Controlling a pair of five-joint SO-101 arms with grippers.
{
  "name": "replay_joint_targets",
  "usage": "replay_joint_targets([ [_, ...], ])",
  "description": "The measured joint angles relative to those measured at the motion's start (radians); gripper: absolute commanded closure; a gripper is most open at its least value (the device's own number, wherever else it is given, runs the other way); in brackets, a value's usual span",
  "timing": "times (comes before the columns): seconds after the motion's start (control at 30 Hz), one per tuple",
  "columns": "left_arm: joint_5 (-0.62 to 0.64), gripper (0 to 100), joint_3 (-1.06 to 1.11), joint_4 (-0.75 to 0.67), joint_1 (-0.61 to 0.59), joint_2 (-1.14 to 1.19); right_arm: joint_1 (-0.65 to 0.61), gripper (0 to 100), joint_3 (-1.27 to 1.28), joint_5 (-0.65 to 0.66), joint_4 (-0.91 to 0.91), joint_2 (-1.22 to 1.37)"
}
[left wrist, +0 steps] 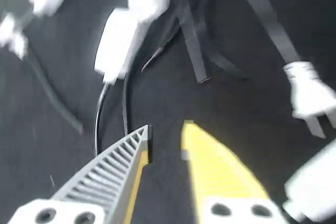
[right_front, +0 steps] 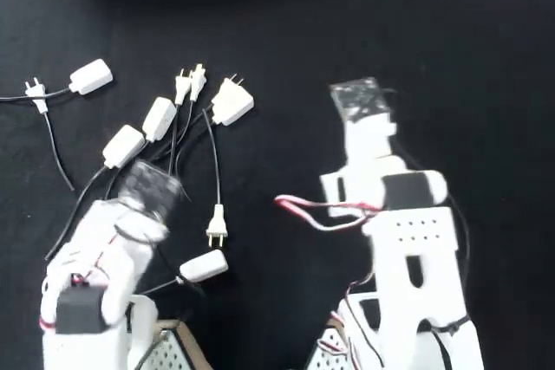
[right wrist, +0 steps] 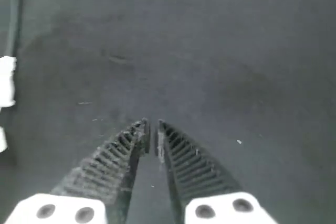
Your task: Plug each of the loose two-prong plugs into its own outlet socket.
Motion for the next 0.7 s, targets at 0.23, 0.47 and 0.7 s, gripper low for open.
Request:
replay_joint_targets([
  [0.23,-0.161,79,-0.034,0.133,0.272,0.035,0.078,97.7,0.000,0.002,0.000,0.000],
  [0.47,-0.230,79,-0.031,0.104,0.431,0.264,0.078,97.6,0.000,0.000,0.020,0.000],
  [0.7,-0.232,79,-0.012,-0.072,0.454,0.554,0.078,97.5,0.000,0.000,0.021,0.000],
])
